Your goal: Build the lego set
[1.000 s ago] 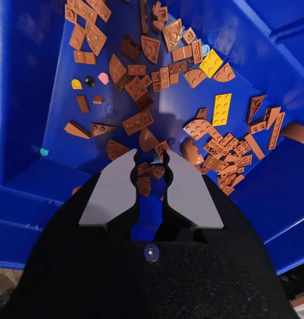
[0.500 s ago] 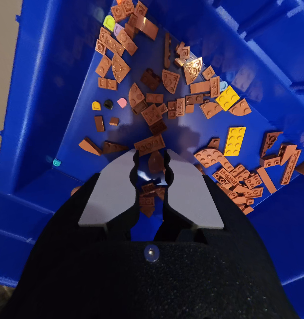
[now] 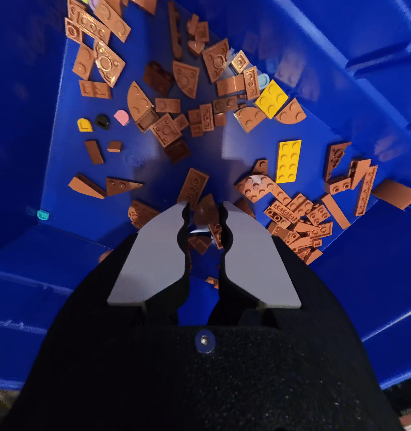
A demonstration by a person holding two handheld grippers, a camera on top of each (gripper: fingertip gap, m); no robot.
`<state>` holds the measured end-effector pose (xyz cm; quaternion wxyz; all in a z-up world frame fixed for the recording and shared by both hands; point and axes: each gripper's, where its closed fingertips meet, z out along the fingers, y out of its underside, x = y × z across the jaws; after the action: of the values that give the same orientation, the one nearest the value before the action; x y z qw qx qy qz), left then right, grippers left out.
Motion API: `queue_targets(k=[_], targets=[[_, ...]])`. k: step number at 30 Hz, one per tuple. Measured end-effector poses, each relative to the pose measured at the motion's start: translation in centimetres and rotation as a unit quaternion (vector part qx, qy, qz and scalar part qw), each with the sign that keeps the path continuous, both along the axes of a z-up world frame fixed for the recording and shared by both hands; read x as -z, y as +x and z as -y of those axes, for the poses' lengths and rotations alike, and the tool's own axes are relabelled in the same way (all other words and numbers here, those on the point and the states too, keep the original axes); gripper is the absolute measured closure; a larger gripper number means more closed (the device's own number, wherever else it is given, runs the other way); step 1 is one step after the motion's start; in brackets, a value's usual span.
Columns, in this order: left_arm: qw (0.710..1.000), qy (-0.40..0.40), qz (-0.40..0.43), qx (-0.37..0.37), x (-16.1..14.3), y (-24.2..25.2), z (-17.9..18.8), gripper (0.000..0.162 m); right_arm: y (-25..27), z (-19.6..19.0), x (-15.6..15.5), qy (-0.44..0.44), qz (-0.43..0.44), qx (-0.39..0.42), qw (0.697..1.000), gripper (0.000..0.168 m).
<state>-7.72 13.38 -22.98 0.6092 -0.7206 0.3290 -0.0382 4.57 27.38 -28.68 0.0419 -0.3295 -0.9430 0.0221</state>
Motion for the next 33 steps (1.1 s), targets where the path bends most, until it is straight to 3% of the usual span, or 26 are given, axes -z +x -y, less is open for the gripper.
queue_targets(k=[16, 25, 33], targets=[[1.0, -0.004, -0.001, -0.001, 0.3, 0.0, -0.1, 0.161, 0.0, 8.1, -0.2, -0.117, -0.032, -0.105, 0.987, 0.143], [1.0, -0.004, 0.0, 0.001, 0.2, 0.0, 0.0, 0.161, 0.4, 6.0, 1.1, -0.074, 0.008, -0.069, 0.995, 0.145], [1.0, -0.007, 0.002, -0.002, 0.4, -0.2, -0.1, 0.161, -0.1, 4.3, -1.9, -0.071, -0.042, -0.046, 0.996, 0.146]])
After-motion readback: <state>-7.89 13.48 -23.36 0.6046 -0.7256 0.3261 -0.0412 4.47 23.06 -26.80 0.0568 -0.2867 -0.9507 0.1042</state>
